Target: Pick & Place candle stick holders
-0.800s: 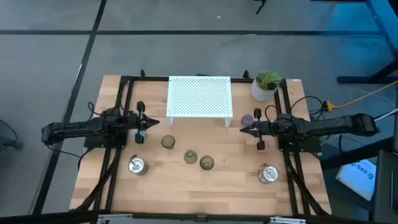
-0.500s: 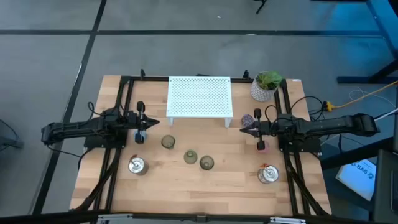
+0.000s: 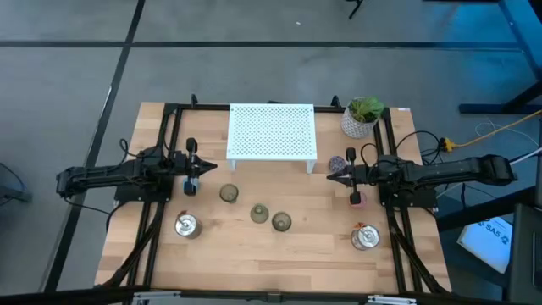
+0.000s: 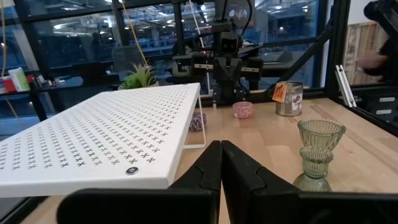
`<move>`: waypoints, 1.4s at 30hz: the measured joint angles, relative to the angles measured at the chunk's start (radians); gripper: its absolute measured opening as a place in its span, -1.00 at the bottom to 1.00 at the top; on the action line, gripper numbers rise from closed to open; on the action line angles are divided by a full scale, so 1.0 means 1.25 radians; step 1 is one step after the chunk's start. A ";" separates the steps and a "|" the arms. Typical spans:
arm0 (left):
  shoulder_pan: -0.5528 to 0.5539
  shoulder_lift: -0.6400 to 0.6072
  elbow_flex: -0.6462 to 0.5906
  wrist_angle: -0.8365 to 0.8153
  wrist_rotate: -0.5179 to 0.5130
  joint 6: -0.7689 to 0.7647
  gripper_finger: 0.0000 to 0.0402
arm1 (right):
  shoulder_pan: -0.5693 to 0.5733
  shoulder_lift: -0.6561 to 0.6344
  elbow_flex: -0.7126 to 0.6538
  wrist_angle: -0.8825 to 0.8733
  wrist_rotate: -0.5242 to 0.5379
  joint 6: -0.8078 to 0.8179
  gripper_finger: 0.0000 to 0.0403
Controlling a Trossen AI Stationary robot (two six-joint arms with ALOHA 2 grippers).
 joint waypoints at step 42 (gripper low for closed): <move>0.000 0.000 0.000 0.000 0.000 0.000 -0.99 | 0.000 0.000 0.000 0.115 -0.023 0.168 -0.97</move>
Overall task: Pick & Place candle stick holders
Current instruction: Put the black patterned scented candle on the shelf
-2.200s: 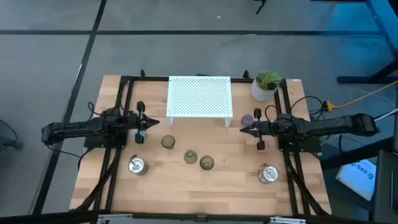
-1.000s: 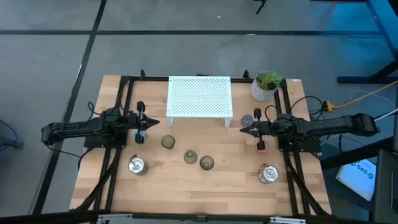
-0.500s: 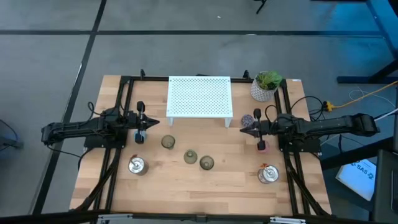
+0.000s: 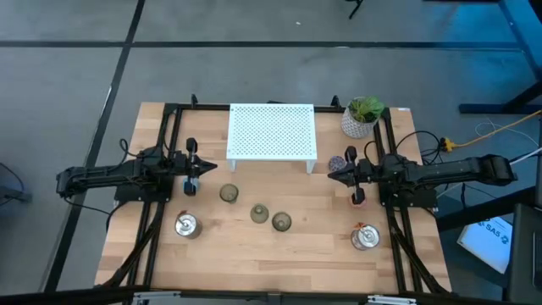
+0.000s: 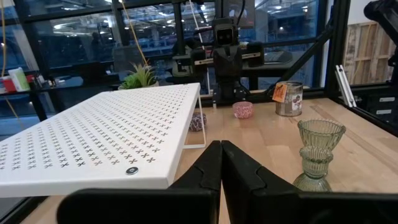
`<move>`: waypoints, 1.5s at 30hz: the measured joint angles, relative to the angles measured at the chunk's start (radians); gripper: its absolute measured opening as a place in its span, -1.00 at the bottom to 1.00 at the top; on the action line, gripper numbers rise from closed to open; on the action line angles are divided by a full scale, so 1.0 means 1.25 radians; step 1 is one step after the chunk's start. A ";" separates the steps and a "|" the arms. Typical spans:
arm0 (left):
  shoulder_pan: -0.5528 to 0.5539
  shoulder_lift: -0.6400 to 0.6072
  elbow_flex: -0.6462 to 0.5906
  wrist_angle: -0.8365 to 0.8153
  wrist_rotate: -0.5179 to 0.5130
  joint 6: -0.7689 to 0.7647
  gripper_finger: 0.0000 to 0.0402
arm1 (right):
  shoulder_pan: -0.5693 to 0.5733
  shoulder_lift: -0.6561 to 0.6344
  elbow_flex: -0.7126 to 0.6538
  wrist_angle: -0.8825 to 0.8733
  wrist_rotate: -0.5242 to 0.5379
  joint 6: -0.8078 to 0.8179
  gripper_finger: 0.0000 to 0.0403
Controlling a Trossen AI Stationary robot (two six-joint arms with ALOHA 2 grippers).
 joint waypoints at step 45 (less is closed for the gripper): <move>0.000 0.000 0.000 0.000 0.000 0.000 -0.99 | -0.025 0.036 0.312 -0.767 0.189 0.040 0.70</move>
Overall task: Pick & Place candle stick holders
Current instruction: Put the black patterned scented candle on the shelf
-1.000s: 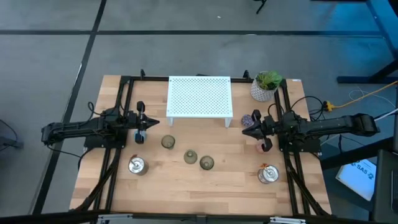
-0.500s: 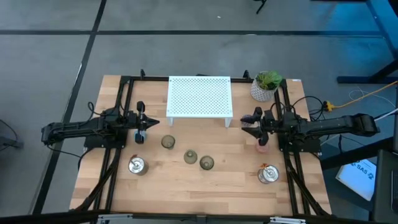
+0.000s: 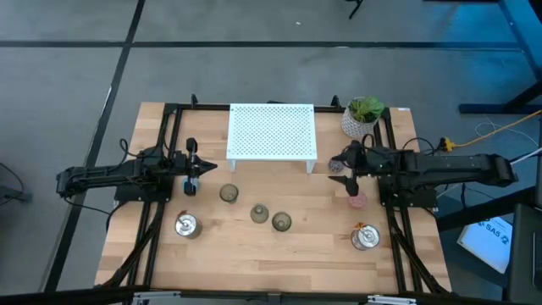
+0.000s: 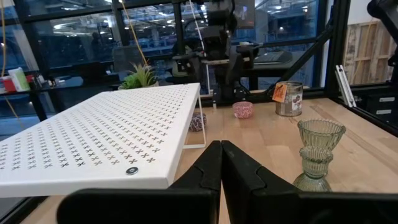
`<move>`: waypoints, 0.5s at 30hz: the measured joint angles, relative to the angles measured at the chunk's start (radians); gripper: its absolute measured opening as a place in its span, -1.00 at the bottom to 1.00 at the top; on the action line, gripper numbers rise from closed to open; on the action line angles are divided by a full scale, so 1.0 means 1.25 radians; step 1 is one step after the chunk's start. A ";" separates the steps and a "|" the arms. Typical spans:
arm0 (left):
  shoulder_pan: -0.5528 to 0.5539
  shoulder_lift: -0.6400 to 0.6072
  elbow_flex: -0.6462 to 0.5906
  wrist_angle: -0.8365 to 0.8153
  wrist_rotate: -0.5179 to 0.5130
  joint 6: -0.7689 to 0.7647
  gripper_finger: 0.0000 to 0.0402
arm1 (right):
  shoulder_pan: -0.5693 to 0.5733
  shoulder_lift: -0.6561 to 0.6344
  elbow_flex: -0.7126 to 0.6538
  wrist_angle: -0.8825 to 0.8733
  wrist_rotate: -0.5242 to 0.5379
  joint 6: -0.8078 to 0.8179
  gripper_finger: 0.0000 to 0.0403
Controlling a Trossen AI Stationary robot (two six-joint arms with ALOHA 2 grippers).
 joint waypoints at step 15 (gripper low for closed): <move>0.000 0.000 0.000 0.000 0.000 0.000 -0.99 | -0.034 0.159 0.119 -0.232 0.104 -0.110 0.70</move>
